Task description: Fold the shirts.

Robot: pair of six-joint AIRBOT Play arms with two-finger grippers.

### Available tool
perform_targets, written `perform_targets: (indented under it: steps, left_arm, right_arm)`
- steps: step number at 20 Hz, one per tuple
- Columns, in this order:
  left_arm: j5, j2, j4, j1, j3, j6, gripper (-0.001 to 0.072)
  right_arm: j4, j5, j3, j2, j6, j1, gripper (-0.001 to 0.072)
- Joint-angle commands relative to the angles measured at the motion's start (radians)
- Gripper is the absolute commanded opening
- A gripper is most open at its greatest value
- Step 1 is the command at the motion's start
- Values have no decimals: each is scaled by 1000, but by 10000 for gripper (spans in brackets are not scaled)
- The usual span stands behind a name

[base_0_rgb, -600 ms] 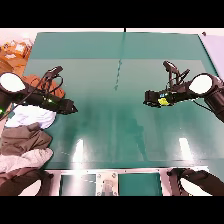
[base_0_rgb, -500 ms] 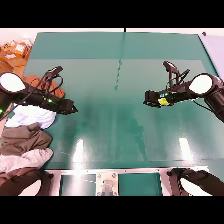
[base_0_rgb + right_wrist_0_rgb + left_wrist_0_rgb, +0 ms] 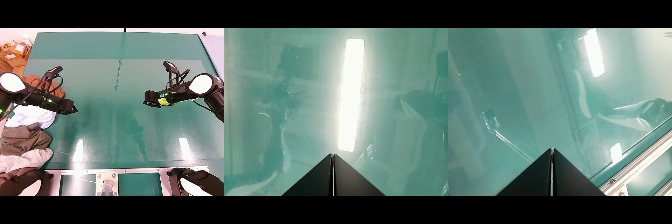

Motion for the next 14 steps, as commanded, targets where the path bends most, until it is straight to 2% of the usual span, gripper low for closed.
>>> perform_targets:
  steps: [1, 6, 9, 10, 11, 12, 14]
  left_arm:
    - [0, 0, 0, 0, 0, 0, 33]
    - [131, 0, -14, 0, 0, 0, 33]
    - [182, 0, -26, 0, 0, -32, 34]
    - [209, -1, -16, 0, 0, -25, 140]
    - [259, -2, 29, 0, 0, -25, 570]
    - [356, -2, 146, 1, 0, -76, 709]
    - [554, -4, 398, 31, 0, -184, 713]
  right_arm:
    - [0, 0, 0, -1, 0, 1, 12]
    - [1, -7, 0, -1, 1, 1, 12]
    - [4, -70, 0, -1, 0, 1, 12]
    - [3, -98, 0, -1, 0, 1, 12]
    - [3, -133, 0, -1, 0, 0, 13]
    - [3, -155, 0, -1, 0, 0, 13]
    - [3, -184, 0, -1, 0, -1, 13]
